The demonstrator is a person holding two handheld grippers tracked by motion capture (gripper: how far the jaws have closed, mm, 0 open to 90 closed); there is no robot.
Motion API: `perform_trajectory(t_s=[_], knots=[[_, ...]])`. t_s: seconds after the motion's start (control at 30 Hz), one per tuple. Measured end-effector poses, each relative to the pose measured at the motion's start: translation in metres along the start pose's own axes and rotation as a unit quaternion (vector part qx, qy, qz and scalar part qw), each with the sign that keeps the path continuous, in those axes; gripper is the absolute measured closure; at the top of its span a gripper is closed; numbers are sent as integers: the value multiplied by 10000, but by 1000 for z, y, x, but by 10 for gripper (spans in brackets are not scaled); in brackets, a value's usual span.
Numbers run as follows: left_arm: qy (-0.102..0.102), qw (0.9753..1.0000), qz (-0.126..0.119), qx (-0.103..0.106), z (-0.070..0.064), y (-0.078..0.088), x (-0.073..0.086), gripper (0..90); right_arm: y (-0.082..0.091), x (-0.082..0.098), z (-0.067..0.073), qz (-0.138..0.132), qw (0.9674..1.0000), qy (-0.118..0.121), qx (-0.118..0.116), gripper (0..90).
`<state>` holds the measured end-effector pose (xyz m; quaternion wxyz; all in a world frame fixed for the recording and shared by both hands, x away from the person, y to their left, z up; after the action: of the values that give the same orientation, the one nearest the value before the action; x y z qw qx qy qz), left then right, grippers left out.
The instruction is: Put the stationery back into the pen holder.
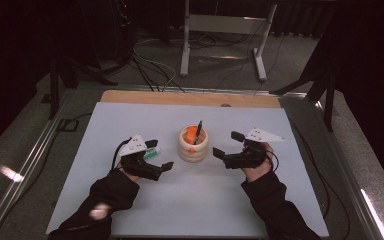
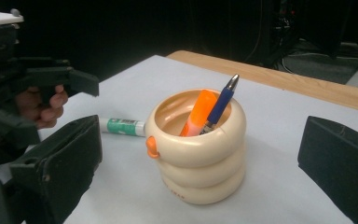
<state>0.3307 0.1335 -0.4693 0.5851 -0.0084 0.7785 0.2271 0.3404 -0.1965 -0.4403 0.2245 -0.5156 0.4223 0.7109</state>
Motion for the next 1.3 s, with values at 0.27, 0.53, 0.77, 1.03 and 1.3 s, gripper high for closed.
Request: perform_trajectory(t_s=[0.27, 0.53, 0.77, 1.03, 1.3], knots=[[68, 9994, -53, -342, 20, 17, 13, 14, 12, 2, -6, -44, 10000, 34, 55, 0], [130, 9980, 78, -606, 38, 33, 29, 14, 16, 4, -9, -70, 10000, -54, -10, 0], [382, 9959, 202, -792, 52, 46, 41, 18, 18, 3, -10, -115, 9999, -72, -7, 0], [441, 9955, 487, -687, 64, 50, 54, 50, 19, 3, -11, -140, 9999, -90, -2, 0], [505, 9940, 809, -527, 70, 47, 60, 133, 20, 3, -11, -140, 9998, -126, -4, 0]])
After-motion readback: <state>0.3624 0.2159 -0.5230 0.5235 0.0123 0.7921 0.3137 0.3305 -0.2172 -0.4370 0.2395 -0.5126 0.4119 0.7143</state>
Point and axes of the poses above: each handheld gripper's, and its own axes: y roughly backward along the jaws, x roughly out of its underside, z roughly to its left, the point moved 2 cm from there along -y, roughly forward along the jaws, and after that the axes turned 14 degrees about x, right-handed, at the moved point
